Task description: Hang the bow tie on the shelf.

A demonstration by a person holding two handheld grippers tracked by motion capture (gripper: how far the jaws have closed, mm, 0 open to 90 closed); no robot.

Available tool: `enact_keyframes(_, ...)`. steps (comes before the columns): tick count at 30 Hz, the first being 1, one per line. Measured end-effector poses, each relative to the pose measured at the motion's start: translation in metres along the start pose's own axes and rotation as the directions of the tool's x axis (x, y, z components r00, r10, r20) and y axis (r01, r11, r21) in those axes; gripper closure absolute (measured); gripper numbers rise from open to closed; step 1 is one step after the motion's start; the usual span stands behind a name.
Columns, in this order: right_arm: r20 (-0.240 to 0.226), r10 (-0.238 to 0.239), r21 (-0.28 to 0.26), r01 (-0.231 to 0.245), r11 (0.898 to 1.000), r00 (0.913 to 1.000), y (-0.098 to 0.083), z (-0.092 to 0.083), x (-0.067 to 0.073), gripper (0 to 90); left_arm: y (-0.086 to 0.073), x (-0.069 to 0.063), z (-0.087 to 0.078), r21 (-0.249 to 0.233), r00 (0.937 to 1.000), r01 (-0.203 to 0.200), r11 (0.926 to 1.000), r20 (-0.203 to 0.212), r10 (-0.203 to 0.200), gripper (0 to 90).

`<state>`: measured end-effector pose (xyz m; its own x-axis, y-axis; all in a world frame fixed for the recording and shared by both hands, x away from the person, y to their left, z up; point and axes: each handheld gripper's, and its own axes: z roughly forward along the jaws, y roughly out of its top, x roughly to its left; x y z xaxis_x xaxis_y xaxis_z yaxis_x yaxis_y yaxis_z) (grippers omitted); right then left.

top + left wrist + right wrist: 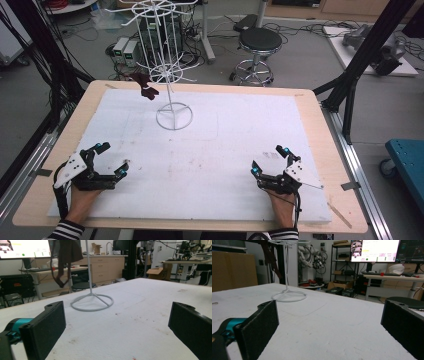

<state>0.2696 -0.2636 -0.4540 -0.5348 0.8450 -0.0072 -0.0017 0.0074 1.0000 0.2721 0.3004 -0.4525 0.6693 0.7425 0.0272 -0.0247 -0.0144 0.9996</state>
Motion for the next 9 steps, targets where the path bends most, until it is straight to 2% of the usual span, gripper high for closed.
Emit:
enact_keyframes(1,0.000,0.001,0.000,-0.001,1.000,1.0000,0.0000,0.0000,0.0000,0.7,-0.0004,0.0002,-0.0001,-0.006,0.9999,0.006,1.0000,0.008,-0.006,1.7)
enact_keyframes(5,-0.001,0.009,0.000,-0.009,1.000,1.0000,-0.0001,-0.0002,-0.0001,0.7,-0.0012,0.0013,-0.0008,-0.011,0.9998,0.021,0.9997,-0.002,-0.021,1.7)
enact_keyframes(9,-0.001,0.011,0.001,-0.011,1.000,0.9999,-0.0001,-0.0003,-0.0002,0.7,-0.0017,0.0010,-0.0023,-0.027,0.9997,0.021,0.9994,-0.010,-0.021,1.7)
